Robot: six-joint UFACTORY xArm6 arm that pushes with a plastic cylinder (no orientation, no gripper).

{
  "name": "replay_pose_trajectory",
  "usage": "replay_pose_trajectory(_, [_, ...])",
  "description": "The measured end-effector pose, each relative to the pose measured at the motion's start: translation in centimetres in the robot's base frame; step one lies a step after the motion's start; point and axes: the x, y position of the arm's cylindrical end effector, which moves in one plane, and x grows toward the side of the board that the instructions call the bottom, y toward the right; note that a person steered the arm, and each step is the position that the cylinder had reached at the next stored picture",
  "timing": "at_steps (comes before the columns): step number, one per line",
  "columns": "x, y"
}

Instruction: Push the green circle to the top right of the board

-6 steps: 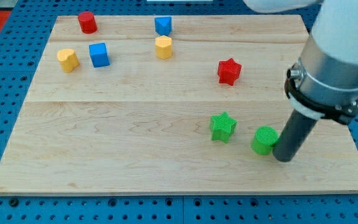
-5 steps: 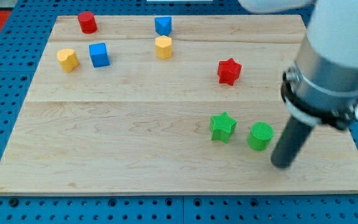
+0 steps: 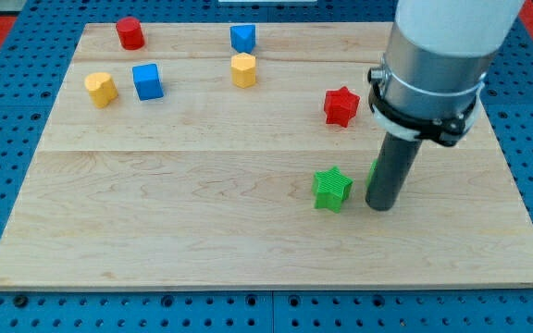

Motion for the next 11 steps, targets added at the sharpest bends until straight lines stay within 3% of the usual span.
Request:
replay_pose_trajectory(6, [-14.3,4.9])
replay_pose_trajectory(7, [-11.2,4.9])
replay_pose_trajectory(8, [-11.8,8.3])
replay_pose_trajectory(9, [-15.4,9.9])
replay_pose_trajectory(11, [-18.4,7.9])
